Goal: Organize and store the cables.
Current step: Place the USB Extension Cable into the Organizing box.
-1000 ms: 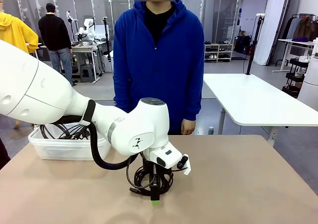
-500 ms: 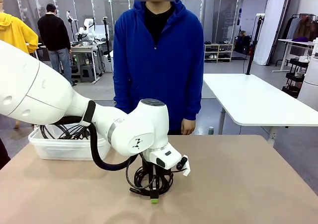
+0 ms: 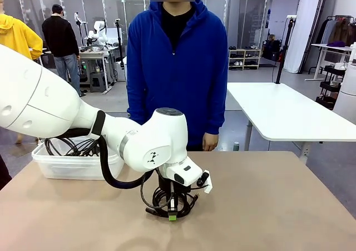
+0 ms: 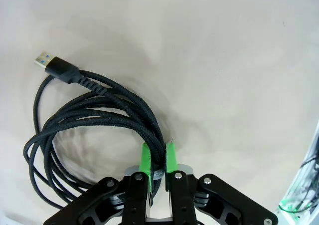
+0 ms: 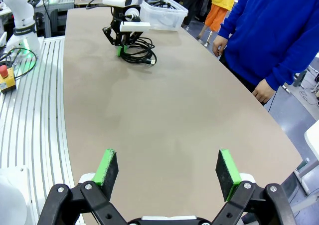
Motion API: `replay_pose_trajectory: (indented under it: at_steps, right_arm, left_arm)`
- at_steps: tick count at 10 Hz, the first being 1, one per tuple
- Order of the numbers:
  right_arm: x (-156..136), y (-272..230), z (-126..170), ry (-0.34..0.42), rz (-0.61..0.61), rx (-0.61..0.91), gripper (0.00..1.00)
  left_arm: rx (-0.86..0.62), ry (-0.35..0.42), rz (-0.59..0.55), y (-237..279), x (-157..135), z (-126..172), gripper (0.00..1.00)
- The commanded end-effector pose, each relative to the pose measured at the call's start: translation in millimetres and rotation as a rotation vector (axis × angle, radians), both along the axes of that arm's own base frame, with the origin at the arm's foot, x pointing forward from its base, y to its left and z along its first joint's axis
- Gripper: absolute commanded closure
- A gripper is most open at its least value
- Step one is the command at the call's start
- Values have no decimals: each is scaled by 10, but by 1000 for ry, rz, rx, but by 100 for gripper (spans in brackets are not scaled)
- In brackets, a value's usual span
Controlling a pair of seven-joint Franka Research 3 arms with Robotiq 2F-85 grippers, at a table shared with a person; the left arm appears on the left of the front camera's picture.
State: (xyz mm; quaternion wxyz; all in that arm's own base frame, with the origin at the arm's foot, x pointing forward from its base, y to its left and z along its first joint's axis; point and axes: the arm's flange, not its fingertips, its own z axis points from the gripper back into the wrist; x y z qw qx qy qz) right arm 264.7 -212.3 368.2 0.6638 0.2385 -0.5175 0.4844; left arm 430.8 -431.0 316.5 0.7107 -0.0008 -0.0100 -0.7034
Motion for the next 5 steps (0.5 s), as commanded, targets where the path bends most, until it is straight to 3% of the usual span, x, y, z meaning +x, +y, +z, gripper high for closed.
replay_pose_trajectory:
  at_steps: [1, 2, 5]
  right_arm:
    - [23, 3, 37, 4, -12, 20, 0]
    - [23, 3, 37, 4, -12, 20, 0]
    - [23, 3, 37, 4, -12, 20, 0]
  left_arm:
    - [-53, 2, -3, 110, -68, 370, 100]
    - [-88, 0, -29, 176, -96, 664, 100]
    - [-116, -117, -96, 347, -210, 1491, 100]
